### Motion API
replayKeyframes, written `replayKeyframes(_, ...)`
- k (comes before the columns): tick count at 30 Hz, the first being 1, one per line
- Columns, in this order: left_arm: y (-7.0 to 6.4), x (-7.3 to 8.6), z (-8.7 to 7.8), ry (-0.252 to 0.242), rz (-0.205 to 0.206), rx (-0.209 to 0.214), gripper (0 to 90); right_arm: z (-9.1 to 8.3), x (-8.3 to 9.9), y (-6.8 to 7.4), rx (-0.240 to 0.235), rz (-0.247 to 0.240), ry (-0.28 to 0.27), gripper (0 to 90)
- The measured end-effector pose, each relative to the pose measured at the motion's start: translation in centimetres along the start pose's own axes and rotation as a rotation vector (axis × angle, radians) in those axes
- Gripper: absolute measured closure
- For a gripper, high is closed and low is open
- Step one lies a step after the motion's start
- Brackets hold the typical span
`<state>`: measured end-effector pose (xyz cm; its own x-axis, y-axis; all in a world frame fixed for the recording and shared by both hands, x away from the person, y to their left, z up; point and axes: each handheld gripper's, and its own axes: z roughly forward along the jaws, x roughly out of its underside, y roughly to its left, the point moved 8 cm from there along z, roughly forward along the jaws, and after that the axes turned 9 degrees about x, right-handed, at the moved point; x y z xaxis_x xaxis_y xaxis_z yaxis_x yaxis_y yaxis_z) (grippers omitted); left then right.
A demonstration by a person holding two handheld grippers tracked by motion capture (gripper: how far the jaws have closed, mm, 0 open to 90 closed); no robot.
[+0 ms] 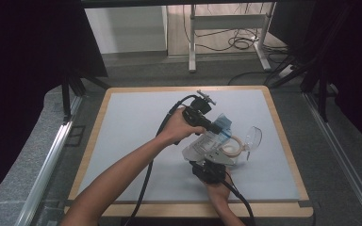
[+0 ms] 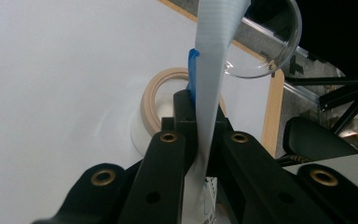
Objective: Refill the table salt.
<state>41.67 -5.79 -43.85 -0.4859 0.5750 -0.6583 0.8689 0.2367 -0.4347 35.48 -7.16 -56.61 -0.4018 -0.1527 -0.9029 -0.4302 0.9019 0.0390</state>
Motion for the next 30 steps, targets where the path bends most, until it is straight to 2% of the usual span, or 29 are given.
replayKeyframes(3,-0.06,0.09,-0.12,-0.016,-0.007,0.010,89.3,-0.09,0.06,-0.07,0.004,-0.008,0.002,52.9)
replayKeyframes(11,0.05,-0.16,0.47,-0.010,-0.006,0.009,89.3,-0.20,0.14,-0.21,0.002,0.000,0.012,52.9)
replayKeyframes(18,0.11,-0.19,0.39,-0.013,-0.011,0.008,89.3,-0.33,0.19,-0.29,0.001,0.001,0.011,52.5)
replayKeyframes(30,-0.59,0.04,-0.34,-0.025,0.001,0.008,89.2,-0.86,0.37,-0.82,0.009,-0.013,0.013,51.4)
